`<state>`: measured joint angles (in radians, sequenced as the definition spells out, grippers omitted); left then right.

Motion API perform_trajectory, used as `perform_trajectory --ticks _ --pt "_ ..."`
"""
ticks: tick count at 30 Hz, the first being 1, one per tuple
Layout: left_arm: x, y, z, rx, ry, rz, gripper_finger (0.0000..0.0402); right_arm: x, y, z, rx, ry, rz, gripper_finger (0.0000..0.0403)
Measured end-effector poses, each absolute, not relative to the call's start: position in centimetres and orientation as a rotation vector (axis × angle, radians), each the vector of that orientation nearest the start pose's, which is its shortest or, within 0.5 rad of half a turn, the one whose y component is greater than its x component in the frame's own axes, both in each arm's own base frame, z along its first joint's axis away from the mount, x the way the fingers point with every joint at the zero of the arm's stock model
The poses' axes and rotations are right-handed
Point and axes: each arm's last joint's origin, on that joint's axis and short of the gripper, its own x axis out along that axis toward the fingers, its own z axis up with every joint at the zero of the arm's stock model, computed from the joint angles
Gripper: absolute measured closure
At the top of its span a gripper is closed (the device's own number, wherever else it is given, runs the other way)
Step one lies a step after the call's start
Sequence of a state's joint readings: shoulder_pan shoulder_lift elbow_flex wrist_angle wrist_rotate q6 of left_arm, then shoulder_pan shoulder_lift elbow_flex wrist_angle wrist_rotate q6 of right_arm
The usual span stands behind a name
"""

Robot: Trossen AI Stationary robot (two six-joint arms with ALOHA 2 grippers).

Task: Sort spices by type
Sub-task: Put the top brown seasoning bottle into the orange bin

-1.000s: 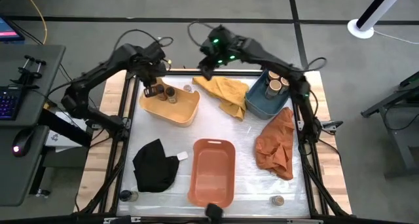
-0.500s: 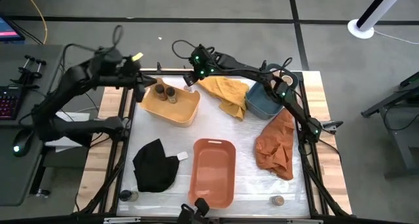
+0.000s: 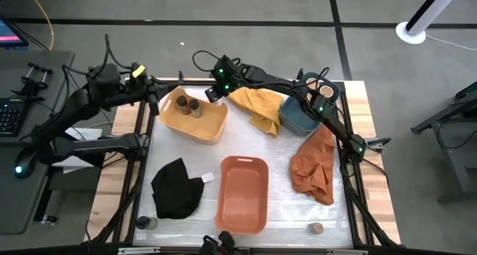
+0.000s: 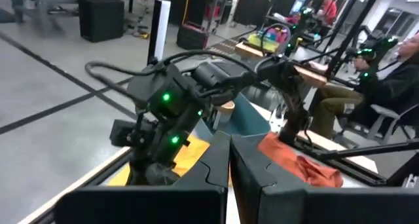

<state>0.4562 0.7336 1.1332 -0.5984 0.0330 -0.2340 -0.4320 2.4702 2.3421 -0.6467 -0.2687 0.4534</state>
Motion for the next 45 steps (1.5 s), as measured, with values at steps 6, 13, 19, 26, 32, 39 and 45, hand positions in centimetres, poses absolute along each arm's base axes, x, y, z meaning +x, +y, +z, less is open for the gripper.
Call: perform_trajectory --ticks 6,13,19,26,32,39,45 --pt "11.8 5.4 41.2 -0.277 0.141 0.42 0.0401 50.1 -22.5 23.1 0.818 0.611 -0.444 0.0402" --pt "12.5 5.8 40.9 -0.283 0.163 0.423 0.0401 51.2 -21.8 24.0 0.978 0.398 -0.632 0.0402" --pt "12.5 5.8 41.0 -0.28 0.154 0.422 0.0401 52.6 -19.9 23.6 1.079 0.316 -0.634 0.0402" --pt "12.5 5.8 41.0 -0.28 0.154 0.421 0.0401 54.6 -19.3 18.2 1.272 0.264 -0.705 0.0403" --pt "12.5 5.8 41.0 -0.28 0.154 0.421 0.0401 54.6 -19.2 17.5 1.242 0.198 -0.837 0.0403" --pt "12.5 5.8 41.0 -0.268 0.157 0.419 0.0401 54.3 -19.3 17.2 1.2 0.251 -0.85 0.0403" --pt "12.5 5.8 41.0 -0.252 0.16 0.418 0.0401 53.8 -19.2 16.6 1.135 0.313 -0.94 0.0403"
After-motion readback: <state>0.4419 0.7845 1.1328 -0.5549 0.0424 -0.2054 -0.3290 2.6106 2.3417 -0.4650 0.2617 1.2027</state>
